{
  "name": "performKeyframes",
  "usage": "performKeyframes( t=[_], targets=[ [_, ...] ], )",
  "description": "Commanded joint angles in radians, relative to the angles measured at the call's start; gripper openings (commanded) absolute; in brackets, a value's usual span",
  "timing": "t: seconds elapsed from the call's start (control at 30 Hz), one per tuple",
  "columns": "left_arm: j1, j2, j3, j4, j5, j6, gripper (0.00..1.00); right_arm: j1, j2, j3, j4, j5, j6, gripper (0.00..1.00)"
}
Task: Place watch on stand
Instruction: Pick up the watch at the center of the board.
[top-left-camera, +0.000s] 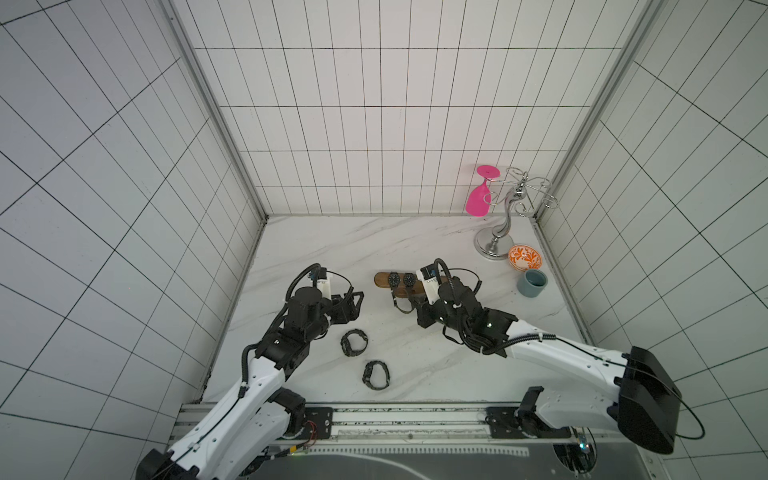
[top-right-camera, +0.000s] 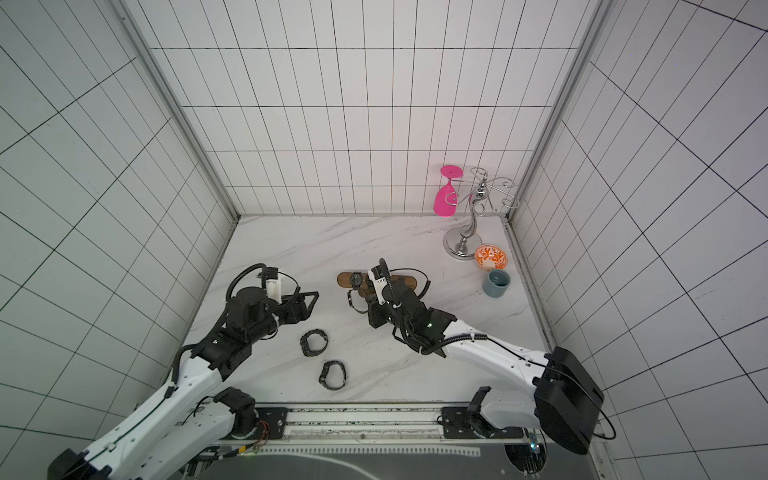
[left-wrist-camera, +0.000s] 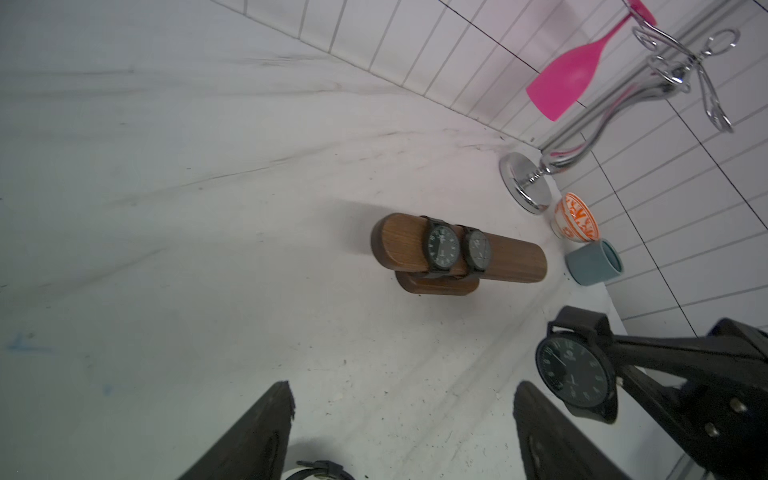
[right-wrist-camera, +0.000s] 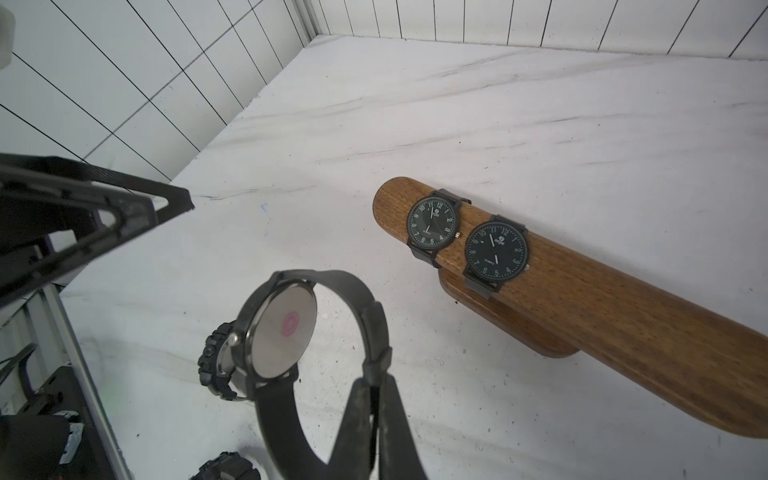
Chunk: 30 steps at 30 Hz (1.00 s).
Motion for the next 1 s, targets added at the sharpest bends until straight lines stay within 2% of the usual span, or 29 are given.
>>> performKeyframes(
  t=[0.0, 0.1, 0.17, 0.37, 0.57, 0.67, 0.97],
  targets=[
    [-0.125, 0.025, 0.024, 0.13, -0.018, -0.033, 0.8, -0.023, -0.044, -0.076, 0.102, -0.082, 0.011, 0.0],
    [-0.23, 0.04, 0.028, 0.196, -0.044, -0.045, 0.8, -0.033, -0.07, -0.103, 0.134, -0.094, 0.014, 0.0],
    [-0.26, 0.042, 0.029, 0.225, -0.038, -0.04, 0.82, -0.038, -0.088, -0.119, 0.151, -0.1, 0.017, 0.0],
    [-0.264, 0.044, 0.011, 0.315, 0.056, -0.059, 0.9, -0.039, -0.139, -0.169, 0.221, -0.13, 0.023, 0.0],
    [-0.264, 0.082, 0.016, 0.346, 0.079, -0.09, 0.9, -0.04, -0.172, -0.207, 0.284, -0.163, 0.025, 0.0],
    [-0.263, 0.093, 0.019, 0.356, 0.093, -0.094, 0.89, -0.04, -0.185, -0.222, 0.309, -0.179, 0.03, 0.0],
    [-0.263, 0.142, 0.034, 0.377, 0.152, -0.101, 0.75, -0.038, -0.191, -0.232, 0.337, -0.186, 0.035, 0.0]
  ],
)
